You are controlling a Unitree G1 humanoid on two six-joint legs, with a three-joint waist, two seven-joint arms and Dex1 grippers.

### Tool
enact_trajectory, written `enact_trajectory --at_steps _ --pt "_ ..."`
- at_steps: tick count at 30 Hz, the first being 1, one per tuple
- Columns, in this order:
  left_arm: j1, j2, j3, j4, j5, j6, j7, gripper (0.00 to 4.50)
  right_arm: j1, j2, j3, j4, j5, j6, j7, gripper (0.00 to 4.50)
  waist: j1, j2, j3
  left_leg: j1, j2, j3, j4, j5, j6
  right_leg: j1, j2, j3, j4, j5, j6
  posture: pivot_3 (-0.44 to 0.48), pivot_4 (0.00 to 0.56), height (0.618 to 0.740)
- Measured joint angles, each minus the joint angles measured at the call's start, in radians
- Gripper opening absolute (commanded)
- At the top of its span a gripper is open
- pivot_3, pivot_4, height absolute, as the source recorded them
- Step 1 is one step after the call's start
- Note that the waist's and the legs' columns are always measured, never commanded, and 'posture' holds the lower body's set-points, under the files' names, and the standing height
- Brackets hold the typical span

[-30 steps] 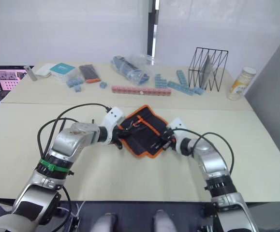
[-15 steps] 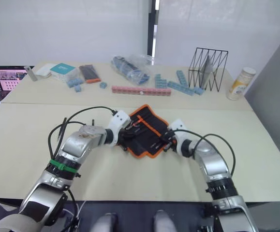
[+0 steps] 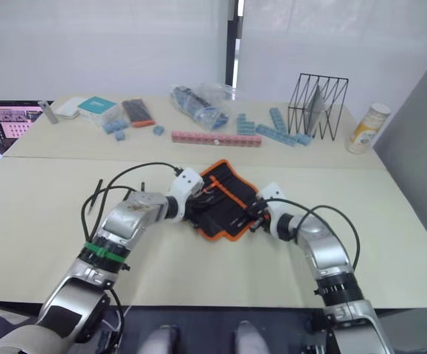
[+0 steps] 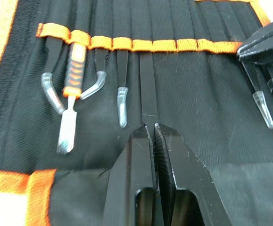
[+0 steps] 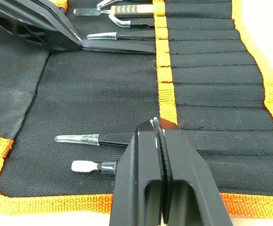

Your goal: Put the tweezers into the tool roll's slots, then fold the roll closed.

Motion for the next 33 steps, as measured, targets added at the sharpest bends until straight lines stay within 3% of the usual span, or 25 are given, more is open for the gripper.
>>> enact_trajectory --at_steps 10,21,28,33 --pt "-0.051 -0.077 -0.001 0.214 0.057 -0.214 0.012 0.0 0.012 0.019 -0.001 0.003 -0.001 0.0 -0.035 0.02 -0.001 0.0 -0.001 0.011 0.0 -0.001 0.0 0.0 0.0 0.014 0.0 0.0 -0.004 -0.004 -0.005 0.0 0.15 0.74" --pt "-0.134 -0.159 0.039 0.494 0.11 -0.474 0.053 0.0 0.02 0.024 -0.001 -0.001 -0.001 0.0 -0.048 0.02 -0.002 0.0 -0.001 0.011 -0.001 -0.001 -0.001 0.0 0.0 0.014 0.0 0.0 -0.004 -0.002 -0.003 0.0 0.15 0.74" --pt "-0.095 -0.131 0.081 0.424 0.074 -0.431 -0.026 2.32 0.017 0.025 -0.001 -0.012 -0.001 0.0 -0.058 0.0 -0.009 0.0 -0.001 0.011 -0.001 -0.001 -0.002 0.0 0.0 0.013 0.0 0.001 -0.004 -0.002 -0.001 0.0 0.15 0.74" --pt "-0.024 -0.028 0.065 0.212 0.077 -0.315 -0.094 3.99 0.015 0.03 -0.008 -0.022 0.013 0.0 -0.048 0.0 -0.016 0.0 -0.001 0.011 -0.001 -0.001 -0.004 0.0 0.0 0.012 0.0 0.001 -0.004 -0.001 0.0 0.0 0.15 0.74"
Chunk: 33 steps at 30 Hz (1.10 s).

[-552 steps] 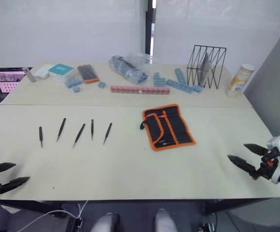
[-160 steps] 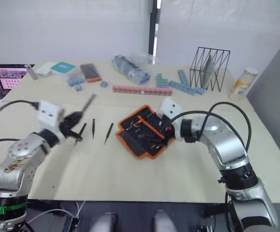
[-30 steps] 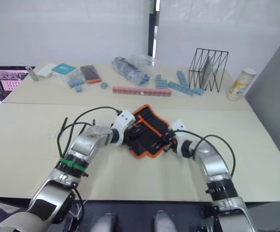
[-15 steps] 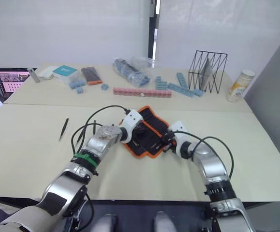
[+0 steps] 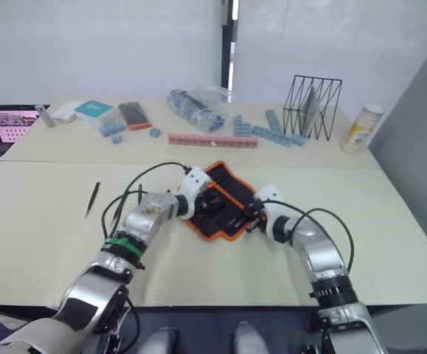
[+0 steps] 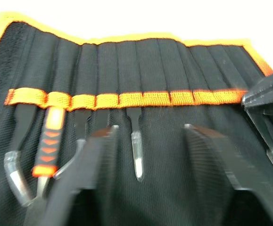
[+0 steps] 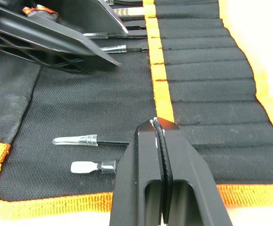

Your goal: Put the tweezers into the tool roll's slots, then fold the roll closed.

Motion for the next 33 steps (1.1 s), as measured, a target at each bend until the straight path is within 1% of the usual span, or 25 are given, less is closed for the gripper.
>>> enact_trajectory --at_steps 1,2,6,8,9,11,12,13,15,16,18,21,23,24,25,26,28,31,32,33 --pt "0.016 0.025 0.002 -0.061 -0.005 0.04 -0.016 4.34 0.001 -0.002 -0.004 -0.002 0.003 0.002 0.004 0.0 0.001 0.0 0.0 0.0 0.0 0.0 0.0 0.0 0.0 0.0 0.0 0.0 0.0 0.0 0.0 0.0 0.15 0.74" --pt "0.034 0.055 0.008 -0.146 -0.025 0.098 -0.036 4.48 0.003 -0.003 -0.012 -0.008 0.012 0.007 0.009 0.0 0.001 0.0 0.001 -0.002 0.0 0.0 0.0 0.0 0.0 -0.002 0.0 0.0 0.0 0.0 0.0 0.0 0.15 0.74" --pt "0.071 0.158 0.074 -0.418 -0.115 0.266 -0.08 4.48 0.001 -0.007 -0.034 -0.022 0.04 0.041 0.024 0.0 0.003 0.001 0.001 -0.007 0.0 0.0 0.0 0.0 0.0 -0.007 0.0 0.0 0.0 0.0 0.0 0.0 0.15 0.74" --pt "0.141 0.226 0.123 -0.546 -0.165 0.323 -0.104 4.48 -0.01 -0.009 -0.038 -0.025 0.048 0.059 0.026 0.0 -0.004 0.002 0.001 -0.008 0.0 0.002 -0.002 0.0 0.0 -0.011 0.0 0.002 0.002 0.0 0.0 0.0 0.15 0.74" --pt "0.169 0.242 0.14 -0.572 -0.182 0.342 -0.11 4.48 -0.013 -0.014 -0.041 -0.023 0.048 0.061 0.027 0.0 -0.004 0.002 0.001 -0.01 0.0 0.002 -0.002 0.0 0.0 -0.013 0.0 0.001 0.003 -0.001 0.0 0.0 0.15 0.74" --pt "0.279 0.273 0.214 -0.643 -0.236 0.366 -0.113 4.48 -0.04 -0.02 -0.038 0.003 0.043 0.06 0.032 0.0 -0.01 0.002 0.001 -0.012 0.001 0.001 -0.002 0.0 0.0 -0.017 0.001 0.001 0.005 -0.001 -0.001 0.0 0.15 0.74" --pt "0.295 0.277 0.224 -0.652 -0.243 0.367 -0.113 4.48 -0.042 -0.021 -0.038 0.007 0.041 0.06 0.033 0.0 -0.01 0.002 0.001 -0.012 0.001 0.001 -0.002 0.0 0.0 -0.017 0.001 0.001 0.005 -0.001 -0.001 0.0 0.15 0.74" --pt "0.362 0.293 0.275 -0.682 -0.268 0.371 -0.108 4.48 -0.057 -0.026 -0.035 0.037 0.035 0.056 0.039 0.0 -0.008 0.002 0.001 -0.013 0.002 0.0 -0.002 0.0 0.0 -0.017 0.001 0.0 0.004 -0.001 -0.002 0.0 0.15 0.74" --pt "0.428 0.316 0.342 -0.714 -0.287 0.358 -0.095 4.48 -0.071 -0.026 -0.033 0.068 0.034 0.038 0.054 0.0 -0.005 0.002 0.001 -0.013 0.001 0.0 -0.001 0.0 0.0 -0.016 0.001 0.0 0.003 -0.001 -0.002 0.0 0.15 0.74" --pt "0.488 0.332 0.42 -0.742 -0.305 0.337 -0.079 4.48 -0.079 -0.025 -0.034 0.095 0.035 0.022 0.068 0.0 -0.008 0.002 0.001 -0.012 0.002 0.001 -0.001 0.0 0.0 -0.016 0.001 0.001 0.003 -0.001 -0.002 0.0 0.15 0.74" --pt "0.554 0.35 0.499 -0.758 -0.318 0.306 -0.066 4.48 -0.087 -0.025 -0.034 0.124 0.033 -0.002 0.087 0.0 -0.007 0.002 0.001 -0.012 0.002 0.001 -0.001 0.0 0.0 -0.015 0.001 0.0 0.003 -0.001 -0.002 0.0 0.15 0.74" --pt "0.67 0.351 0.62 -0.783 -0.329 0.24 -0.035 4.48 -0.102 -0.02 -0.033 0.159 0.033 -0.035 0.117 0.0 -0.007 0.002 0.001 -0.012 0.002 0.001 -0.001 0.0 0.0 -0.016 0.0 0.0 0.003 -0.004 -0.007 0.0 0.15 0.74" --pt "0.78 0.331 0.721 -0.778 -0.33 0.169 -0.003 4.48 -0.111 -0.005 -0.031 0.18 0.036 -0.051 0.141 0.0 -0.015 0.002 0.001 -0.011 0.002 0.003 -0.002 0.0 0.0 -0.016 0.0 0.001 0.003 -0.004 -0.008 0.0 0.15 0.74" --pt "0.796 0.325 0.734 -0.775 -0.33 0.158 0.002 4.48 -0.112 -0.004 -0.032 0.181 0.036 -0.052 0.144 0.0 -0.018 0.002 0.001 -0.011 0.002 0.003 -0.002 0.0 0.0 -0.016 0.0 0.001 0.003 -0.004 -0.008 0.0 0.15 0.74" --pt "0.875 0.294 0.804 -0.752 -0.33 0.104 0.026 4.48 -0.115 0.001 -0.033 0.19 0.038 -0.059 0.156 0.0 -0.024 0.002 0.001 -0.011 0.003 0.003 -0.003 0.0 0.0 -0.017 0.0 0.0 0.003 -0.004 -0.008 0.0 0.15 0.74" --pt "0.92 0.263 0.847 -0.731 -0.331 0.065 0.042 4.48 -0.119 0.0 -0.035 0.198 0.038 -0.059 0.166 0.0 -0.024 0.002 0.001 -0.012 0.003 0.003 -0.003 0.0 0.0 -0.017 0.0 0.0 0.003 -0.004 -0.008 0.0 0.15 0.74" --pt "0.998 0.209 0.887 -0.726 -0.337 -0.011 0.057 4.48 -0.129 -0.001 -0.029 0.211 0.036 -0.059 0.187 0.0 -0.023 0.002 0.001 -0.011 0.003 0.003 -0.002 0.0 0.0 -0.017 0.0 0.0 0.002 -0.005 -0.01 0.0 0.15 0.74" --pt "1.094 0.143 0.893 -0.708 -0.336 -0.094 0.08 4.48 -0.135 -0.006 -0.026 0.224 0.028 -0.064 0.203 0.0 -0.022 0.001 0.001 -0.011 0.003 0.004 -0.001 0.0 0.0 -0.016 -0.001 0.001 0.001 -0.005 -0.011 0.0 0.15 0.74" --pt "1.104 0.123 0.898 -0.707 -0.343 -0.123 0.087 4.48 -0.138 -0.008 -0.026 0.229 0.024 -0.065 0.208 0.0 -0.019 0.001 0.001 -0.011 0.002 0.004 -0.001 0.0 0.0 -0.016 -0.001 0.0 0.002 -0.005 -0.011 0.0 0.15 0.74" --pt "1.111 0.112 0.903 -0.706 -0.351 -0.138 0.099 4.48 -0.144 -0.007 -0.022 0.233 0.021 -0.065 0.214 0.0 -0.02 0.001 0.001 -0.011 0.003 0.004 -0.001 -0.003 -0.005 -0.017 -0.001 0.0 0.002 -0.005 -0.012 0.0 0.15 0.74"
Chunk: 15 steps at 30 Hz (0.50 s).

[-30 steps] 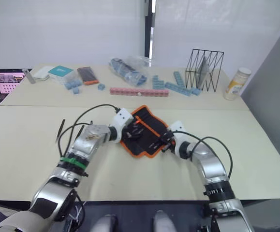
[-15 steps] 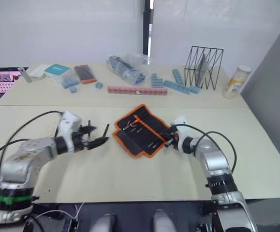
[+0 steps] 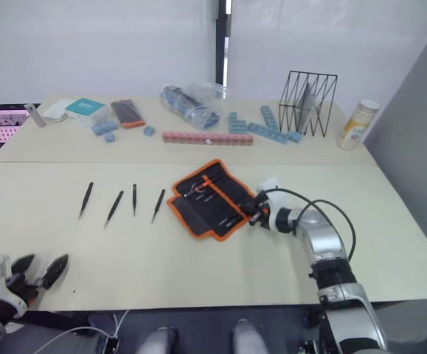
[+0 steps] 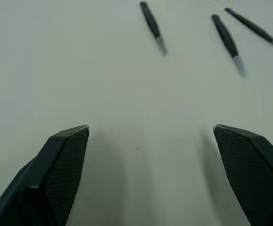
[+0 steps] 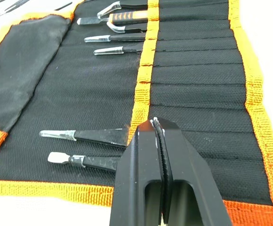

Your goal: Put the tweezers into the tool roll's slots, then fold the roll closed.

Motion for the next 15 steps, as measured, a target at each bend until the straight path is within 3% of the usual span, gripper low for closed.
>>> enact_trajectory --at_steps 8,15 --pt "0.014 -0.022 0.005 0.01 -0.044 -0.045 0.063 4.48 -0.005 0.001 0.0 0.001 -0.005 0.003 0.014 0.0 -0.004 0.0 0.0 0.0 0.0 0.001 0.0 0.0 0.0 -0.001 0.0 0.0 0.0 0.0 0.0 0.0 0.15 0.74" --pt "-0.045 0.032 -0.032 0.052 -0.045 -0.029 0.097 4.48 -0.006 0.001 -0.008 -0.091 0.009 0.044 0.011 0.0 -0.004 0.0 0.0 -0.001 0.0 0.0 0.0 0.001 0.001 -0.001 0.0 0.0 0.001 0.0 0.0 0.0 0.15 0.74"
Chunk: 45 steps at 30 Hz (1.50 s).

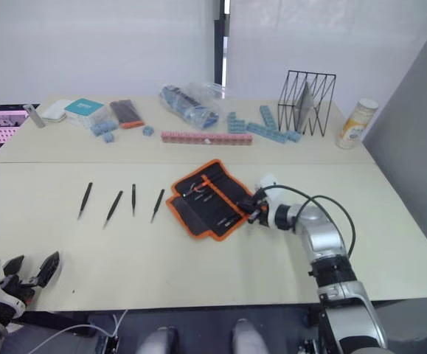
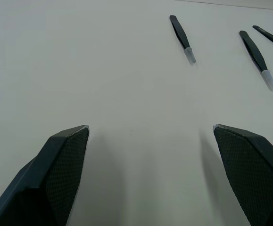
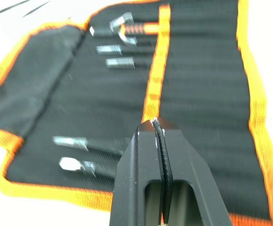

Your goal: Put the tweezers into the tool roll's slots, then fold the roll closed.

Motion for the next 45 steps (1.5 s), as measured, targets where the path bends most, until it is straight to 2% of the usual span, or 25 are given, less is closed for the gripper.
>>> enact_trajectory --at_steps 12,17,26,29,32,40,45 --pt "-0.212 0.07 -0.105 0.024 0.011 0.142 0.133 4.48 0.038 0.039 0.015 0.005 -0.018 0.008 -0.067 0.0 -0.001 0.0 0.0 0.001 0.0 -0.001 -0.001 0.002 0.004 0.001 0.0 0.0 0.001 0.002 0.003 0.0 0.15 0.74" --pt "-0.298 0.076 -0.156 0.119 0.042 0.16 0.166 4.48 0.036 0.043 0.031 0.019 -0.034 -0.016 -0.08 0.0 -0.001 -0.001 -0.001 0.002 0.0 -0.001 0.0 0.002 0.004 0.002 0.001 0.0 0.001 0.002 0.003 0.0 0.15 0.74" --pt "-0.53 0.155 -0.245 0.387 0.121 0.16 0.186 4.48 0.034 0.043 0.041 0.021 -0.05 -0.016 -0.094 0.0 0.004 0.002 -0.002 0.007 0.0 -0.001 0.0 0.002 0.003 0.006 0.001 0.0 0.002 0.002 0.002 0.0 0.15 0.74" --pt "-0.577 0.174 -0.274 0.449 0.146 0.159 0.182 3.67 0.034 0.042 0.041 0.021 -0.054 -0.015 -0.095 0.0 0.006 0.004 -0.004 0.008 0.0 -0.001 0.0 0.002 0.003 0.006 0.001 0.0 0.003 0.002 0.002 0.0 0.15 0.74" --pt "-0.621 0.187 -0.299 0.507 0.178 0.154 0.185 2.6 0.035 0.037 0.041 0.019 -0.056 -0.013 -0.096 0.0 0.013 0.005 -0.004 0.008 -0.001 -0.001 0.0 0.002 0.003 0.006 0.001 0.0 0.003 0.002 0.002 0.0 0.15 0.74" --pt "-0.653 0.188 -0.32 0.526 0.2 0.163 0.19 0.02 0.038 0.034 0.042 0.01 -0.062 -0.012 -0.101 0.0 0.028 0.006 -0.005 0.008 -0.001 -0.001 0.0 0.002 0.003 0.006 0.001 0.0 0.003 0.002 0.002 0.0 0.15 0.74" --pt "-0.645 0.185 -0.317 0.509 0.197 0.165 0.183 0.02 0.038 0.036 0.043 0.01 -0.063 -0.012 -0.104 0.0 0.029 0.006 -0.005 0.007 -0.001 -0.001 0.0 0.002 0.003 0.006 0.001 0.0 0.002 0.002 0.002 0.0 0.15 0.74"
